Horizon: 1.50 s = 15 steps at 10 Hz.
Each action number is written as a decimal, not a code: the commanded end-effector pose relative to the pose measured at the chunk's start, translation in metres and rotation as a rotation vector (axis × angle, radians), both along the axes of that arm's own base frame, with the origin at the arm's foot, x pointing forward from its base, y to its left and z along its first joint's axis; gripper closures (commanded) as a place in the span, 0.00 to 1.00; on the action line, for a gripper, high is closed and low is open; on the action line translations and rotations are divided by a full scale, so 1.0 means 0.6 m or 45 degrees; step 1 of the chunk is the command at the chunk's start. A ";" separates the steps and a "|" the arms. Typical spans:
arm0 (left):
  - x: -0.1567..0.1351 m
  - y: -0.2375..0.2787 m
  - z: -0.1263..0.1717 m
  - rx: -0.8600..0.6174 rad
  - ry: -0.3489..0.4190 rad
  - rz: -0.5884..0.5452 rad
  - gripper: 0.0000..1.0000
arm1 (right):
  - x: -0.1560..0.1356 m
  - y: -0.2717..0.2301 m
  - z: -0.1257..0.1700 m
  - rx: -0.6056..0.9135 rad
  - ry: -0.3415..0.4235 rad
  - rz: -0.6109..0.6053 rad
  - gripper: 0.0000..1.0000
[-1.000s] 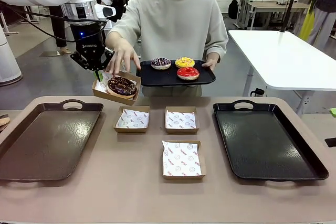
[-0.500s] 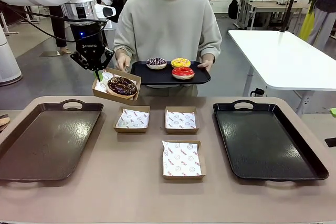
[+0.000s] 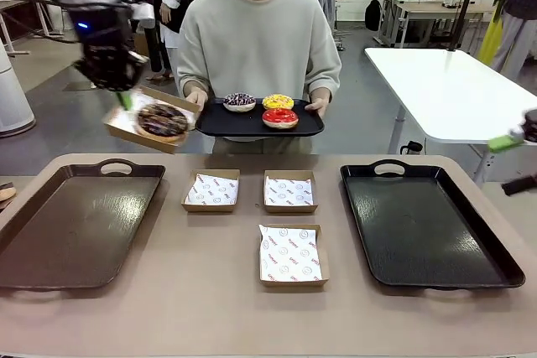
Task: Individually package the donuts and arrange them on the tray.
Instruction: Place the picked Paper togo box on the Handle tray while simultaneously picking up another Paper togo box from the table with the other hand.
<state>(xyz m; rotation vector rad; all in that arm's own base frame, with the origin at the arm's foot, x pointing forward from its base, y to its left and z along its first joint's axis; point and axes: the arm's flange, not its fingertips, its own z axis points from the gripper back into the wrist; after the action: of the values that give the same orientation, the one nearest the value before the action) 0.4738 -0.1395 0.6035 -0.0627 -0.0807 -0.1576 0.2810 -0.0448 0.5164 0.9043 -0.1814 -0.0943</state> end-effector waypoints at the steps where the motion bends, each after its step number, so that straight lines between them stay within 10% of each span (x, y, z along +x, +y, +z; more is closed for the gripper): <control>1: -0.049 0.106 -0.010 -0.041 -0.031 0.038 0.99 | 0.035 0.122 0.031 -0.279 0.136 0.061 0.00; 7: -0.064 0.246 -0.150 -0.031 0.089 0.085 0.99 | 0.124 0.402 -0.097 -0.782 0.347 0.114 0.00; 11: -0.074 0.253 -0.244 -0.089 0.183 0.054 0.99 | 0.126 0.480 -0.193 -0.932 0.211 0.118 0.00; 15: -0.077 0.246 -0.255 -0.060 0.218 0.080 0.99 | 0.123 0.484 -0.189 -0.903 0.185 0.166 0.00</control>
<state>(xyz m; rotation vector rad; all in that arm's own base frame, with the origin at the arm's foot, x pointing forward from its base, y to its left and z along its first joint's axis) 0.4275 0.0064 0.4544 -0.1318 0.0756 -0.0836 0.3556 0.2408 0.4127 0.2210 -0.0292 0.0313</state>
